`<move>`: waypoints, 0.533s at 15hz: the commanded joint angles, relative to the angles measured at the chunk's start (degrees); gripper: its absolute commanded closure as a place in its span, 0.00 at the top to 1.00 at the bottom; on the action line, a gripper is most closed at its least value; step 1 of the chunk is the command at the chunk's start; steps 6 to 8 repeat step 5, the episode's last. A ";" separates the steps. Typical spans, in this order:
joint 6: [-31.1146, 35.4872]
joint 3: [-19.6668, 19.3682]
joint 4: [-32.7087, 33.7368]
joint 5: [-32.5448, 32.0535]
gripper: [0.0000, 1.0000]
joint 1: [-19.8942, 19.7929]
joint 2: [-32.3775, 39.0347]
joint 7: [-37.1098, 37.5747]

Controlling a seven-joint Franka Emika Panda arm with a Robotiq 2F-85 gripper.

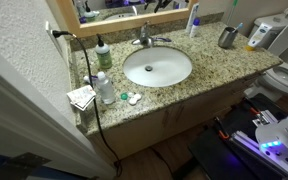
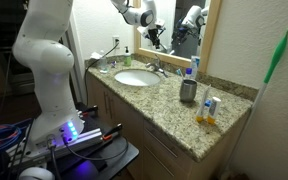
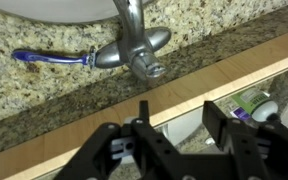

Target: Open the tap

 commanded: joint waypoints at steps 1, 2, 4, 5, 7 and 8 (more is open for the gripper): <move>-3.51 -0.33 -8.61 -4.33 0.89 0.37 -10.55 -1.67; -5.03 0.18 -10.63 -5.59 0.97 0.15 -13.25 -2.59; -4.56 1.01 -5.78 -5.36 0.85 -0.63 -9.45 -1.31; -5.74 1.32 -7.47 -5.90 0.92 -0.77 -11.65 -1.91; -5.74 1.32 -7.47 -5.90 0.92 -0.77 -11.65 -1.91; -5.74 1.32 -7.47 -5.90 0.92 -0.77 -11.65 -1.91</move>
